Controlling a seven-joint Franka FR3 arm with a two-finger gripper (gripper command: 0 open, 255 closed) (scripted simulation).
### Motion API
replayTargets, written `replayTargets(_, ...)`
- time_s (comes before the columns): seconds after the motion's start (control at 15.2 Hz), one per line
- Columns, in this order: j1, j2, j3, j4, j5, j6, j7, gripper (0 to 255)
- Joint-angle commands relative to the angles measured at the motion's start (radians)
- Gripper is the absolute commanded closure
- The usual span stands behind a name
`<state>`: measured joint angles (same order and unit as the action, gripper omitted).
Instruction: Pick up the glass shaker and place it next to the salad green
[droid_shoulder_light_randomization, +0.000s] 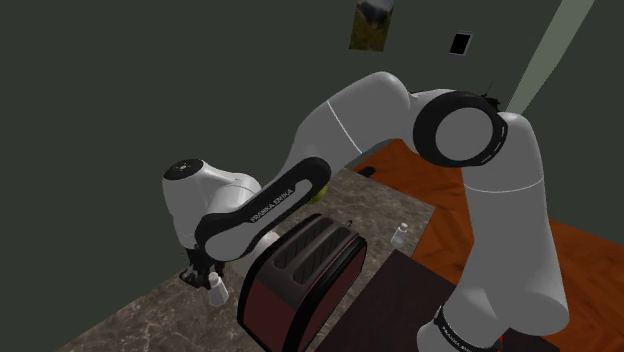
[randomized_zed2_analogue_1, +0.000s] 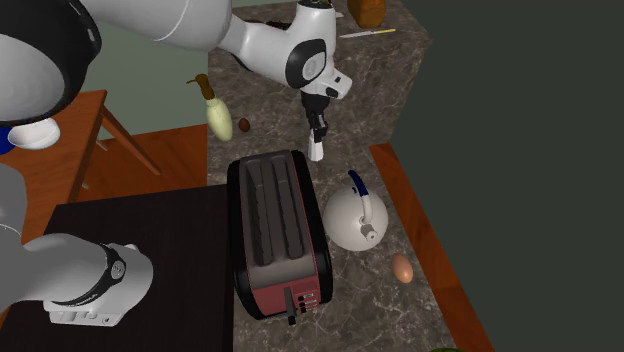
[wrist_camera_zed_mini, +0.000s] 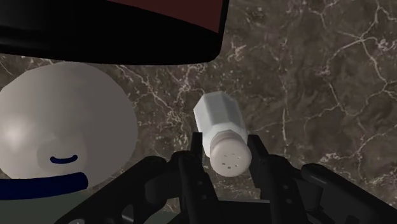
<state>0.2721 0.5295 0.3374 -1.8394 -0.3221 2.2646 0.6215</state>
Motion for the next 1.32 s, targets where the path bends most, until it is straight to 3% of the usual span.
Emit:
replayTargets(0.0, -0.004, -0.018, 0.005, 0.000, 0.008, -0.016, -0.006, 255)
replayTargets(1.25, -0.028, -0.157, 0.043, 0.065, 0.083, -0.210, -0.064, 255)
